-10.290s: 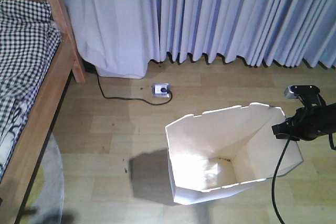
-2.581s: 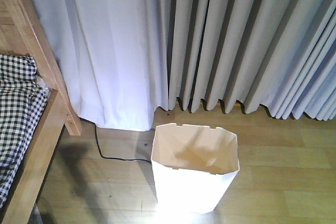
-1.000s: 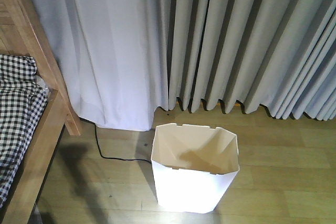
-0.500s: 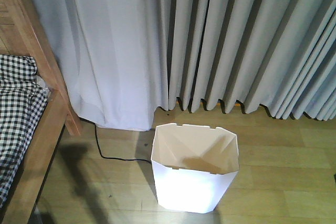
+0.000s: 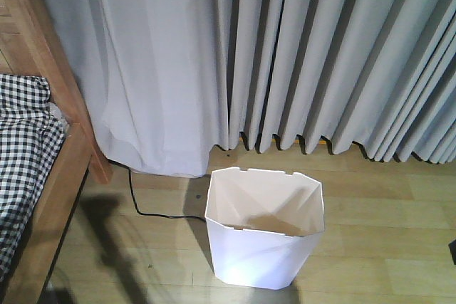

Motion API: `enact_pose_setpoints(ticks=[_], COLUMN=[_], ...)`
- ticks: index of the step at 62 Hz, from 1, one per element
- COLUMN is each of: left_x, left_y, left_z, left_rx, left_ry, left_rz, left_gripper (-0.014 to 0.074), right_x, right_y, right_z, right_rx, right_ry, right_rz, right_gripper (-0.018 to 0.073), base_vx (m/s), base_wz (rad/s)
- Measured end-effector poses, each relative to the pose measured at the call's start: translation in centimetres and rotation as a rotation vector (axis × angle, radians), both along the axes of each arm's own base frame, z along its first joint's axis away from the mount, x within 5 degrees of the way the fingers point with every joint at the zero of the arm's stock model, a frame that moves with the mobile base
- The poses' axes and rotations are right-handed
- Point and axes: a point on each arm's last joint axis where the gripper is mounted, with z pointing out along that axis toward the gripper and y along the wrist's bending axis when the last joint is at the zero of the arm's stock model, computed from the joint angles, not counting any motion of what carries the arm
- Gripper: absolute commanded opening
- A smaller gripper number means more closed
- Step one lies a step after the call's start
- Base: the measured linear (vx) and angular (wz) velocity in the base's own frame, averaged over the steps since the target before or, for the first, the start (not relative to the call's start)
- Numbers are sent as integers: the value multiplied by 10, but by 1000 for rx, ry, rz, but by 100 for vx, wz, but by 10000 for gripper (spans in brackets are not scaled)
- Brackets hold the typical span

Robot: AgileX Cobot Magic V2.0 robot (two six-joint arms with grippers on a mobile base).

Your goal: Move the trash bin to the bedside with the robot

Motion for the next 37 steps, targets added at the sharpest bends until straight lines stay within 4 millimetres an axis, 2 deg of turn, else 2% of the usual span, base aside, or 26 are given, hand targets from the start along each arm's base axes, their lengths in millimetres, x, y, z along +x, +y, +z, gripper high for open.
enact_pose_setpoints(ticks=[37], left_x=[0], left_y=[0], left_z=[0], left_rx=[0], left_ry=[0], left_rz=[0], left_gripper=[-6], right_x=[0], right_y=[0], right_z=[0], right_rx=[0], right_ry=[4], right_rz=[0], right_gripper=[-11], base_vx=[0], base_wz=[0])
